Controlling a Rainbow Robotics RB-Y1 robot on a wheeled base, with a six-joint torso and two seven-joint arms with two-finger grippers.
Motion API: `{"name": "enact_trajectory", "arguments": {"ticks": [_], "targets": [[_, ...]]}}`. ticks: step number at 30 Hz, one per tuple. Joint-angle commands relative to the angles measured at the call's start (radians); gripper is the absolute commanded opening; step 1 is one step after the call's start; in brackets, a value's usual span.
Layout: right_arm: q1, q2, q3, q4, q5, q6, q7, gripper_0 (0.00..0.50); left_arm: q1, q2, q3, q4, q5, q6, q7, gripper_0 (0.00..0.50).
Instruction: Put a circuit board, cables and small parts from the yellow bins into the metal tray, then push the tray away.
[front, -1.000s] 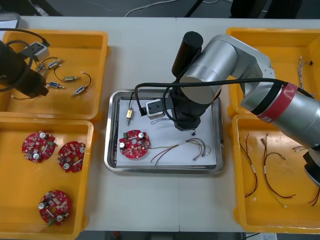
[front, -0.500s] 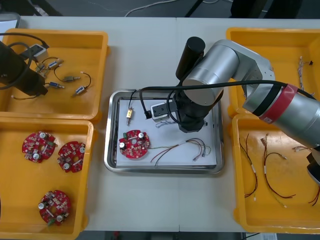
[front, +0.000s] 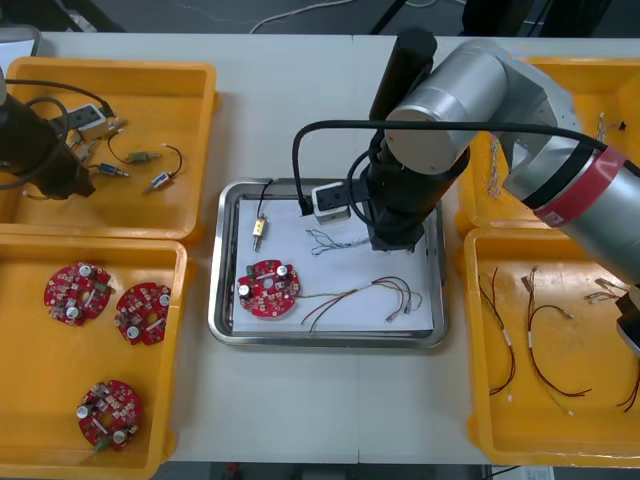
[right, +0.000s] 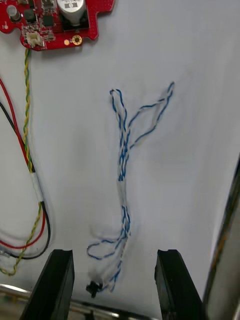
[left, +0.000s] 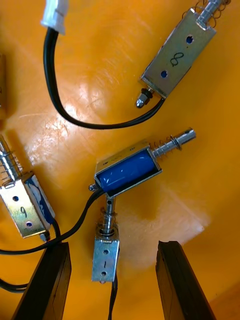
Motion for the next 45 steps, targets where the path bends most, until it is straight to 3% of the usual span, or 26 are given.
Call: {"name": "enact_trajectory", "arguments": {"ticks": [1, 12, 15, 26, 28, 30, 31, 32, 33, 34, 45], "targets": [[-0.023, 0.018, -0.106, -0.089, 0.033, 0.091, -0.083, 0.473, -0.033, 0.041, -0.029, -0.005, -0.006, -0.025, -0.015, 0.5], [0.012, 0.036, -0.261, -0.226, 0.064, 0.255, -0.394, 0.474, -0.005, 0.041, -0.042, -0.005, -0.003, -0.048, -0.037, 0.5], [0.049, 0.032, -0.315, -0.282, 0.072, 0.294, -0.499, 0.474, 0.005, 0.041, -0.042, -0.005, -0.001, -0.061, -0.044, 0.474], [0.172, -0.04, -0.461, -0.473, 0.067, 0.301, -0.789, 0.474, 0.042, 0.041, -0.026, -0.005, -0.004, -0.068, -0.049, 0.469], [0.201, -0.059, -0.485, -0.502, 0.061, 0.301, -0.838, 0.474, 0.048, 0.041, -0.024, -0.005, -0.006, -0.071, -0.052, 0.428], [0.227, -0.076, -0.517, -0.523, 0.052, 0.301, -0.881, 0.475, 0.051, 0.041, -0.021, -0.005, -0.006, -0.071, -0.053, 0.331], [0.239, -0.086, -0.536, -0.534, 0.047, 0.301, -0.907, 0.475, 0.051, 0.041, -0.018, -0.005, -0.006, -0.071, -0.053, 0.206], [0.248, -0.089, -0.545, -0.538, 0.046, 0.301, -0.917, 0.474, 0.051, 0.041, -0.018, -0.005, -0.007, -0.071, -0.053, 0.149], [0.265, -0.1, -0.568, -0.552, 0.042, 0.301, -0.942, 0.473, 0.053, 0.041, -0.018, -0.005, -0.007, -0.071, -0.053, 0.02], [0.27, -0.103, -0.576, -0.555, 0.041, 0.301, -0.953, 0.472, 0.051, 0.041, -0.016, -0.005, -0.007, -0.071, -0.053, 0.0], [0.326, -0.171, -0.734, -0.574, 0.026, 0.301, -1.129, 0.475, 0.047, 0.044, 0.008, -0.007, 0.023, -0.053, -0.053, 0.0]]}}
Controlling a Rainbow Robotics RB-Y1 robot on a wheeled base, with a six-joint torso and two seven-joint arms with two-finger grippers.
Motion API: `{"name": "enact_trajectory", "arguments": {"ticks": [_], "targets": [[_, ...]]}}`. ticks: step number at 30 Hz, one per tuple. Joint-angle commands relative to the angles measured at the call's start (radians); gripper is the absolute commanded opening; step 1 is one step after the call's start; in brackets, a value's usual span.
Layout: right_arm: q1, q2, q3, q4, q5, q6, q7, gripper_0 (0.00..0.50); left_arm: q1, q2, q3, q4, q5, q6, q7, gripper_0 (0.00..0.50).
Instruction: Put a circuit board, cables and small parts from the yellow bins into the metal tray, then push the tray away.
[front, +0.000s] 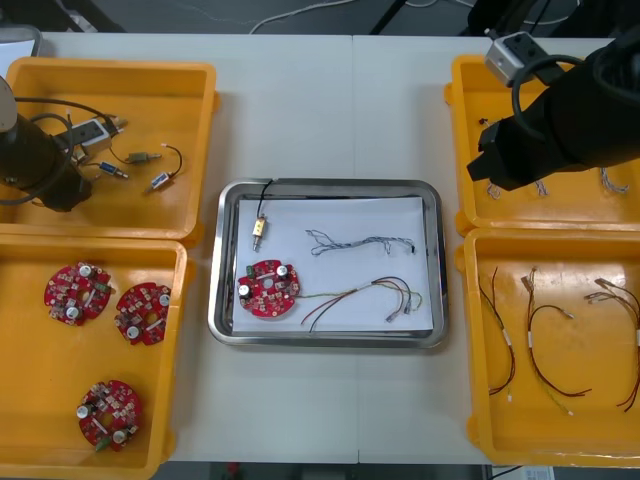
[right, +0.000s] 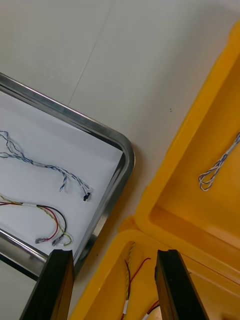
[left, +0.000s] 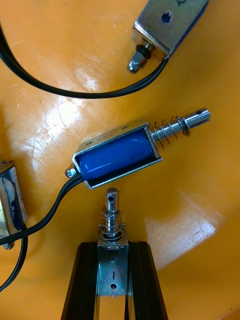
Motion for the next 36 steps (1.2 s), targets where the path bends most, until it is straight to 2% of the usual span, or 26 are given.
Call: {"name": "enact_trajectory", "arguments": {"ticks": [1, 8, 19, 27, 31, 33, 36], "targets": [[0.047, -0.071, -0.086, -0.033, -0.015, 0.003, -0.11, 0.474, 0.001, 0.044, 0.042, -0.012, 0.02, 0.021, -0.052, 0.0], [0.151, -0.125, -0.174, -0.036, -0.004, 0.003, -0.136, 0.474, -0.033, 0.056, 0.065, -0.087, -0.003, 0.156, -0.004, 0.0], [0.28, -0.16, -0.235, -0.062, 0.051, 0.003, -0.139, 0.474, -0.089, 0.074, 0.064, -0.192, -0.017, 0.346, 0.14, 0.0], [0.364, -0.166, -0.327, -0.068, -0.018, 0.003, -0.141, 0.474, -0.109, 0.082, 0.064, -0.316, -0.02, 0.471, 0.298, 0.0], [0.41, -0.181, -0.347, -0.094, -0.025, 0.003, -0.133, 0.498, -0.112, 0.081, 0.064, -0.391, -0.018, 0.538, 0.399, 0.0], [0.419, -0.186, -0.347, -0.102, -0.025, 0.003, -0.136, 0.5, -0.112, 0.081, 0.064, -0.405, -0.015, 0.553, 0.422, 0.0], [0.442, -0.197, -0.35, -0.122, -0.028, 0.003, -0.139, 0.5, -0.112, 0.07, 0.064, -0.474, -0.008, 0.594, 0.528, 0.0]]}}
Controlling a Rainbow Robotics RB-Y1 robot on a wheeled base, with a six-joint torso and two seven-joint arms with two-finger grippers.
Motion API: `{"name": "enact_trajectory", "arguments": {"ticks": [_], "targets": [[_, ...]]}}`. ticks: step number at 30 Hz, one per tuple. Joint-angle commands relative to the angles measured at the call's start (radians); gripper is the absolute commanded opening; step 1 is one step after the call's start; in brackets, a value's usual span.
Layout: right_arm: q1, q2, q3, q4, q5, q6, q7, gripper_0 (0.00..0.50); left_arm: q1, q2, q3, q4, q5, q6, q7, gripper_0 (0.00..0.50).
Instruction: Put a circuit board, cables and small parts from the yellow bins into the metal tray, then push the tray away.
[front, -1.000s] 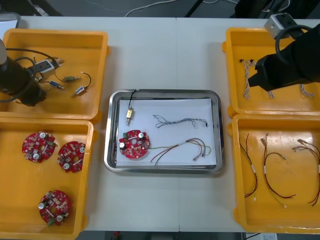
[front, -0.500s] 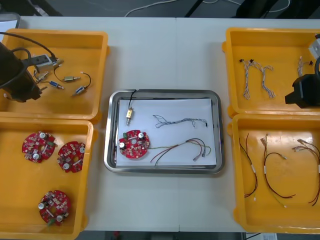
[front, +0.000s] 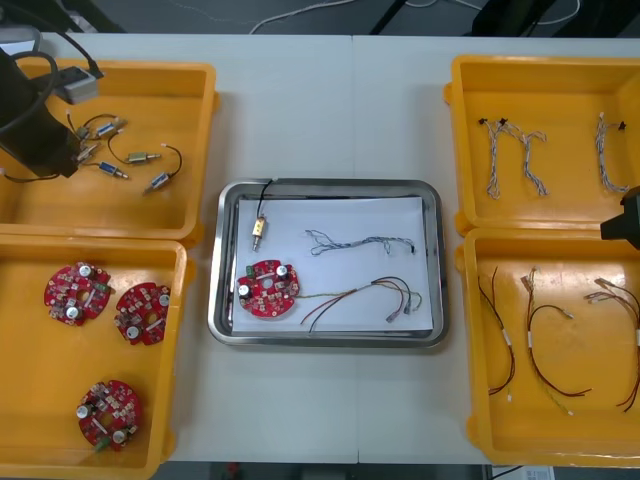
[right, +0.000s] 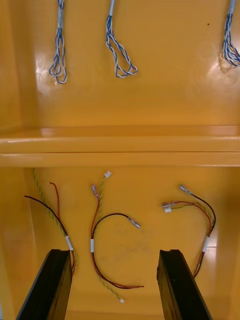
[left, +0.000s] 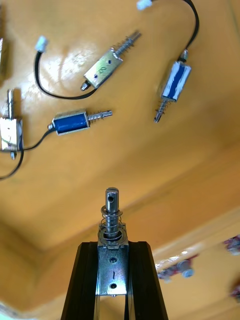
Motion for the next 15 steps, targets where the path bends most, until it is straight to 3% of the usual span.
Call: {"name": "enact_trajectory", "arguments": {"ticks": [1, 15], "targets": [[0.044, -0.059, -0.033, -0.051, -0.014, 0.003, -0.003, 0.5, -0.055, 0.035, 0.022, -0.115, 0.003, 0.042, 0.117, 0.0], [0.083, -0.059, -0.035, -0.051, -0.026, 0.003, 0.002, 0.5, -0.052, -0.1, -0.033, -0.336, 0.026, 0.042, 0.56, 0.0]]}}
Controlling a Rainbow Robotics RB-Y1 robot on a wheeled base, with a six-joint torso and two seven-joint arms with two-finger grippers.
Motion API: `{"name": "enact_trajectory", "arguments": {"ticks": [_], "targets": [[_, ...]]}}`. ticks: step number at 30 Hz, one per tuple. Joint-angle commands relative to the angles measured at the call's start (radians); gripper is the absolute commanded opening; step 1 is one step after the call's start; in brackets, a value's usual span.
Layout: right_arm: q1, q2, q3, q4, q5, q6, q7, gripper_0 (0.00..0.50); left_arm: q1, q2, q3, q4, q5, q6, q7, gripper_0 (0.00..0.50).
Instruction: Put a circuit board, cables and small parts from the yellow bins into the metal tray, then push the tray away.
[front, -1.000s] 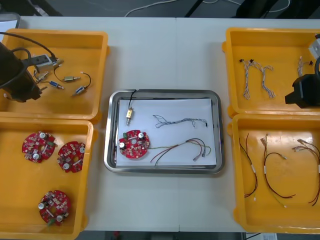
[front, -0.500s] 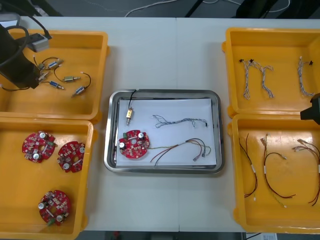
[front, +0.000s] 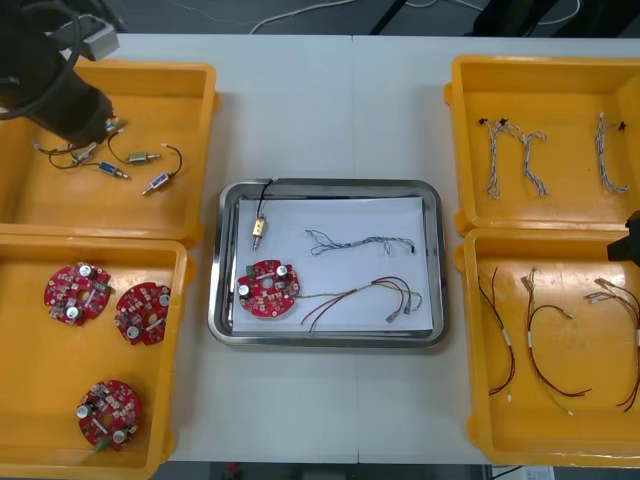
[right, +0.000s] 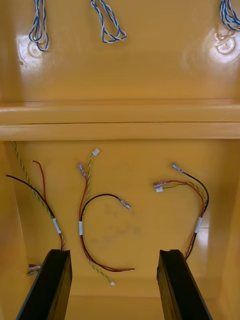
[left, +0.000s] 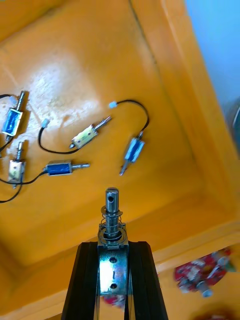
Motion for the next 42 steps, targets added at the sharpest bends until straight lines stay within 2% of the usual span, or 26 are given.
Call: {"name": "enact_trajectory", "arguments": {"ticks": [1, 10, 19, 32, 37, 42], "targets": [[0.015, -0.039, -0.032, -0.03, -0.011, 0.003, 0.004, 0.5, -0.046, -0.052, -0.042, -0.084, 0.011, 0.008, 0.3, 0.0], [0.015, -0.039, -0.031, -0.028, -0.019, 0.003, 0.017, 0.5, -0.043, -0.123, -0.208, -0.193, 0.004, 0.008, 0.644, 0.0], [0.015, -0.039, -0.031, -0.028, -0.014, 0.003, 0.022, 0.5, -0.043, -0.178, -0.38, -0.253, -0.029, 0.008, 0.881, 0.0], [0.015, -0.038, -0.031, -0.03, -0.017, 0.003, 0.024, 0.5, -0.043, -0.265, -0.611, -0.227, -0.137, 0.008, 1.11, 0.0], [0.015, -0.039, -0.031, -0.028, -0.022, 0.003, 0.022, 0.5, -0.04, -0.287, -0.654, -0.208, -0.155, -0.039, 1.13, 0.0], [0.015, -0.038, -0.031, -0.028, -0.025, 0.003, 0.024, 0.5, -0.026, -0.297, -0.673, -0.168, -0.184, -0.129, 1.124, 0.0]]}}
